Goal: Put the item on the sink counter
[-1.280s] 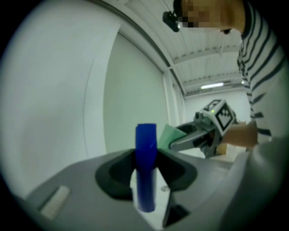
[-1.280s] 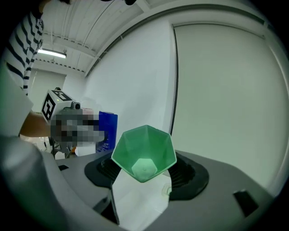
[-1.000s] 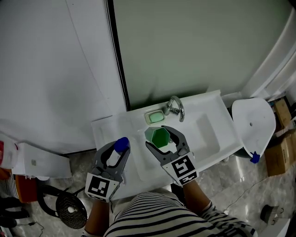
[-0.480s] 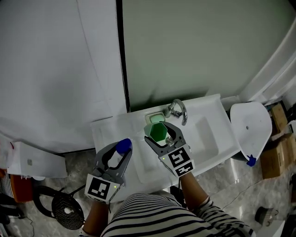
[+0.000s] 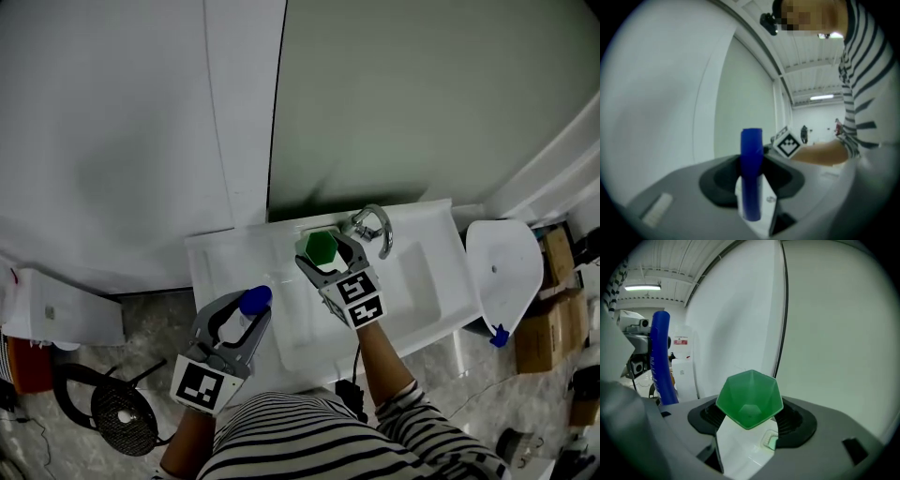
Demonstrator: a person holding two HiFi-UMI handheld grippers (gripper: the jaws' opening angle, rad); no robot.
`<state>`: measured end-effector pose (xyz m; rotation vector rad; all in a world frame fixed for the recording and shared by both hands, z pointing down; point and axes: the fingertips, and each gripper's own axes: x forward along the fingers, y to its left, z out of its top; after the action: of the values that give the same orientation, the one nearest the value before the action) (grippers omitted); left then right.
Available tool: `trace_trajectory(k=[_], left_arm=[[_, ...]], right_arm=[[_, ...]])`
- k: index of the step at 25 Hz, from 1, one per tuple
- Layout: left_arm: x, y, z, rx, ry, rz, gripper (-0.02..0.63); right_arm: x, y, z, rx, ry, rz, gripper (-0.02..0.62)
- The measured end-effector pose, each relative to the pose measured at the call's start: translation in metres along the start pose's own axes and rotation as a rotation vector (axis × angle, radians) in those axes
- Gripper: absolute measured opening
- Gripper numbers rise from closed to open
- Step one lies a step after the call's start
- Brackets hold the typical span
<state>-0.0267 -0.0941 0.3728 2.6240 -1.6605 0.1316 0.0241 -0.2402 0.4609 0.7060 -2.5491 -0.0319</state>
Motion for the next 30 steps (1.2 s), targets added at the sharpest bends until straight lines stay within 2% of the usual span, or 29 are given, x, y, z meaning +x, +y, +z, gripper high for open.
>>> trace_trajectory(k=[19,25,30], left_arm=[[-0.002,0.013,-0.009,0.005,0.017,-0.012,0.156],[0.0,0.013,-0.013,0.011,0.025,-0.012,0.155],[0.0,0.014,-0.015,0.024,0.035,-0.006,0.155]], right_arm=[[0.101,-0.029,-0.065,0.096,0.162,0.008,0.316],[0.126,-0.028,-0.098,0.138,0.25,0.033,0.316],[0.141,-0.027,-0.116,0.168,0.285,0.041,0.316]])
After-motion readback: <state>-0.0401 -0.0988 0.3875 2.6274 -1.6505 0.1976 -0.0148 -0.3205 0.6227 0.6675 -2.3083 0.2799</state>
